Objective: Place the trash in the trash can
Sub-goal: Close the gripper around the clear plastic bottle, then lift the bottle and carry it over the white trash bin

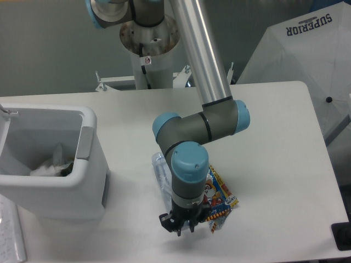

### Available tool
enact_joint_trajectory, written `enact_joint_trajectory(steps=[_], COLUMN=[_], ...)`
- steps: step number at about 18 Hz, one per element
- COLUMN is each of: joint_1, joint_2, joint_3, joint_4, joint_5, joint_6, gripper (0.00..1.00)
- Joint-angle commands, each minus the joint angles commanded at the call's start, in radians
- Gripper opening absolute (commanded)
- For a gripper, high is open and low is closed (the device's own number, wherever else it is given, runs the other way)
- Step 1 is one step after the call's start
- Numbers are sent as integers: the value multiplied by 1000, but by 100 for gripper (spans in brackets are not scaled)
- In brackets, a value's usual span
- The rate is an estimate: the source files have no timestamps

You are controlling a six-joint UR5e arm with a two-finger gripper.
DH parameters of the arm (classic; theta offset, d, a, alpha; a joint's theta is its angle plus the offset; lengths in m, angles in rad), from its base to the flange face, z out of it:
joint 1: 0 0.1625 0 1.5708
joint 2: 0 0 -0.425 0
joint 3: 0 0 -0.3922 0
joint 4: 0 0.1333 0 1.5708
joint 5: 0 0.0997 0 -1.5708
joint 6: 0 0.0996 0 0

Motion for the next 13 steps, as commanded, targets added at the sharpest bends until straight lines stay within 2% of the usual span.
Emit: enact_joint_trajectory(steps=[3,5,9,13], joint_1=[6,8,15,32], joint_2=[34,54,85,155], joint_3=[20,26,38,127], joint_4=[2,2,3,3], joint_5=[-26,-37,-71,-116], joint_6=[11,23,38,43], gripper=[25,18,18,18])
